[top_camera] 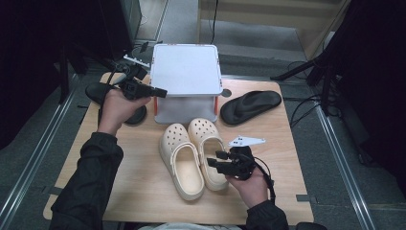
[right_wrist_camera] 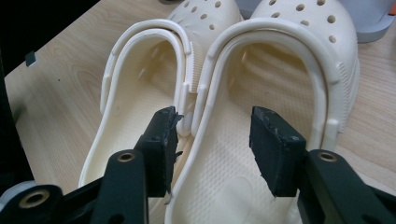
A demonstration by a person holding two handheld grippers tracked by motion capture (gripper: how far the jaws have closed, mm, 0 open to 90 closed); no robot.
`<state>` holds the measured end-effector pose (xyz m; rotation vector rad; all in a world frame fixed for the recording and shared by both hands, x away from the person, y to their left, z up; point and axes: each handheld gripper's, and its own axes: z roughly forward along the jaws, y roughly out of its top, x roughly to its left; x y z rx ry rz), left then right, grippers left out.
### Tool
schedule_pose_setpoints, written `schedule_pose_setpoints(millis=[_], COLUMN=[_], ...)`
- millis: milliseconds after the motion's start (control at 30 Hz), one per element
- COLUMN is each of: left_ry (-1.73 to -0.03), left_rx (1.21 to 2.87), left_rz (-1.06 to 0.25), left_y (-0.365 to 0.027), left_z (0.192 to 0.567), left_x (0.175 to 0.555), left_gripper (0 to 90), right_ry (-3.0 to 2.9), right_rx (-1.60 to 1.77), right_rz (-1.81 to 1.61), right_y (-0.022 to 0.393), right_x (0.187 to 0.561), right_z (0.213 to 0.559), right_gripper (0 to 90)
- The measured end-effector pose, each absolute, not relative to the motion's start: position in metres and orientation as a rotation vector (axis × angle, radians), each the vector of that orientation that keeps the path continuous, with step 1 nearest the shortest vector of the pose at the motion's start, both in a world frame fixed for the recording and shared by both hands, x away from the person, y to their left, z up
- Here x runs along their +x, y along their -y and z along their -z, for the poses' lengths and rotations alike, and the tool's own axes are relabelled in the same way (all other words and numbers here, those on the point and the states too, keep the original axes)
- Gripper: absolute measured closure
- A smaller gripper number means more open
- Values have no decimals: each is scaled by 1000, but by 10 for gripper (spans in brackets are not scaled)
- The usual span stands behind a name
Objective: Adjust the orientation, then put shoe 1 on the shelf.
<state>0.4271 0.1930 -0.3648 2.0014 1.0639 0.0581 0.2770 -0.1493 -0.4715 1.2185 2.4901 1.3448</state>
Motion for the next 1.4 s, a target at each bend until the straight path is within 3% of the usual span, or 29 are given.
schedule_pose_setpoints(millis=[500, 1000, 1400], left_ry=[-1105, -1096, -1103], left_rx=[2033, 2042, 2046], left_rz=[-82, -130, -144], left_y=[-187, -186, -184], left_z=[376, 377, 376], left_x=[459, 459, 458], left_gripper=[900, 900, 900], right_ry=[-2483, -2453, -2429], right_rx=[1228, 1269, 1308], right_rz=[-1328, -1286, -1267], right_y=[140, 122, 110], right_x=[274, 278, 285], right_z=[479, 489, 494], right_gripper=[484, 394, 391])
